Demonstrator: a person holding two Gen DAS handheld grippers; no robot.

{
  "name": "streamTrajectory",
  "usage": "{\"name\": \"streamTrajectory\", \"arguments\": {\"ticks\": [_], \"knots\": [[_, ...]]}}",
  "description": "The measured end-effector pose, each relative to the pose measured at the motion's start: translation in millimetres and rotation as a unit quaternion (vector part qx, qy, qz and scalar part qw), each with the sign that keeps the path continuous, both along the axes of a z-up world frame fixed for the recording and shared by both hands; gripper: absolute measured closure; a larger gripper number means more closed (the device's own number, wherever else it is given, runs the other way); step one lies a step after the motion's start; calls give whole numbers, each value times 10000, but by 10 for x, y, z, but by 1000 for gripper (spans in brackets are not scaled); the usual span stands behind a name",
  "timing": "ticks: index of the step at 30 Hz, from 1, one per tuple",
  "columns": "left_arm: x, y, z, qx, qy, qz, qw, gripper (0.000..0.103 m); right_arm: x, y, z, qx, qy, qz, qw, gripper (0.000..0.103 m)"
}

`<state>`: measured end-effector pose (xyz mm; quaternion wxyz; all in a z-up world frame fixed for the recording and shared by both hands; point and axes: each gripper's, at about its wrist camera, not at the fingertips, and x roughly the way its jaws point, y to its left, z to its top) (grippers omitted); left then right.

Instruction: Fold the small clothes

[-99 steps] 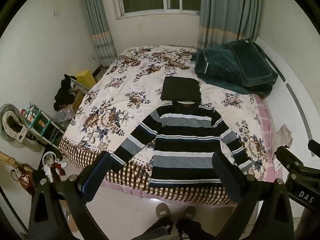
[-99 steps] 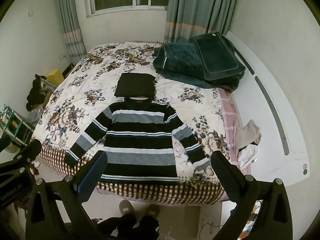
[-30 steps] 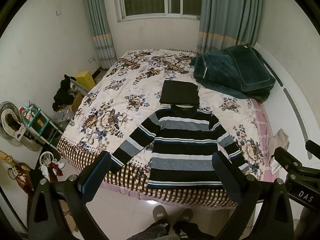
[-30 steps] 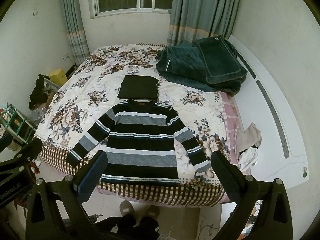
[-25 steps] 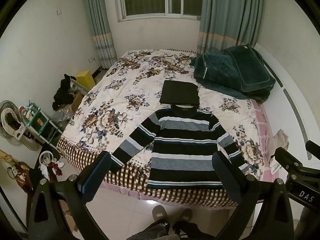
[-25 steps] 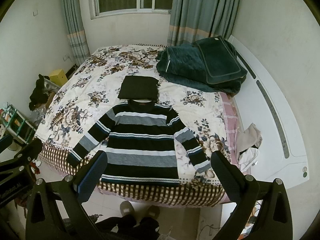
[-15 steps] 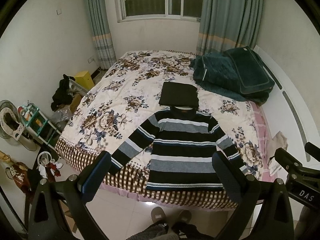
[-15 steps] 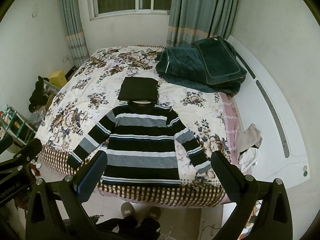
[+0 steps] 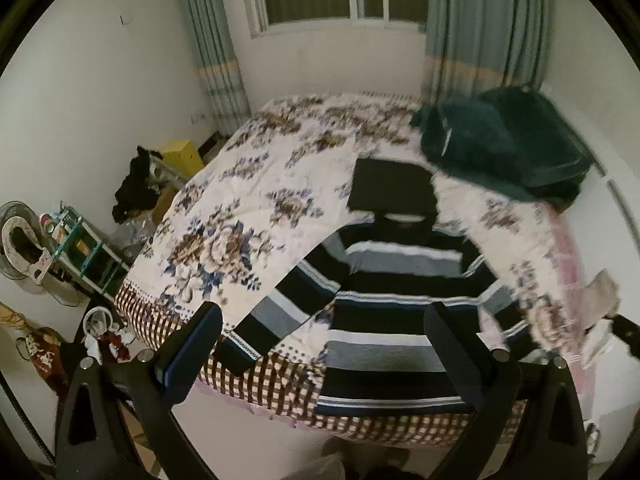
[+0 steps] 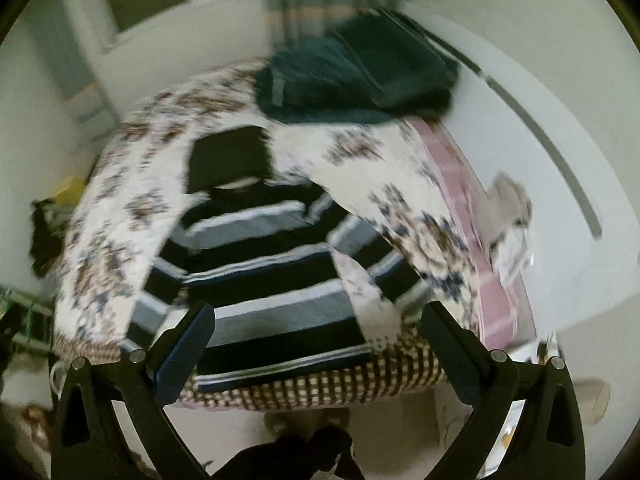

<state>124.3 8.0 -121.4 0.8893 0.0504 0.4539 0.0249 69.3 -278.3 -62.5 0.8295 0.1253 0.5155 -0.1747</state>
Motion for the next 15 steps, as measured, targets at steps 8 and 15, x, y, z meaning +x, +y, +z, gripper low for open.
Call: {"name": "streamTrajectory", "arguments": {"ticks": [8,15], "knots": [[686,-235,-1363,603,778,88,9951,0,19,-1715,-1950,718,944,-1828,9760,27],[1094,-603,-2603,1194,1481,220,9815,0,-114,-3226,-3999,1693,1410,-2971,9291,30]]}}
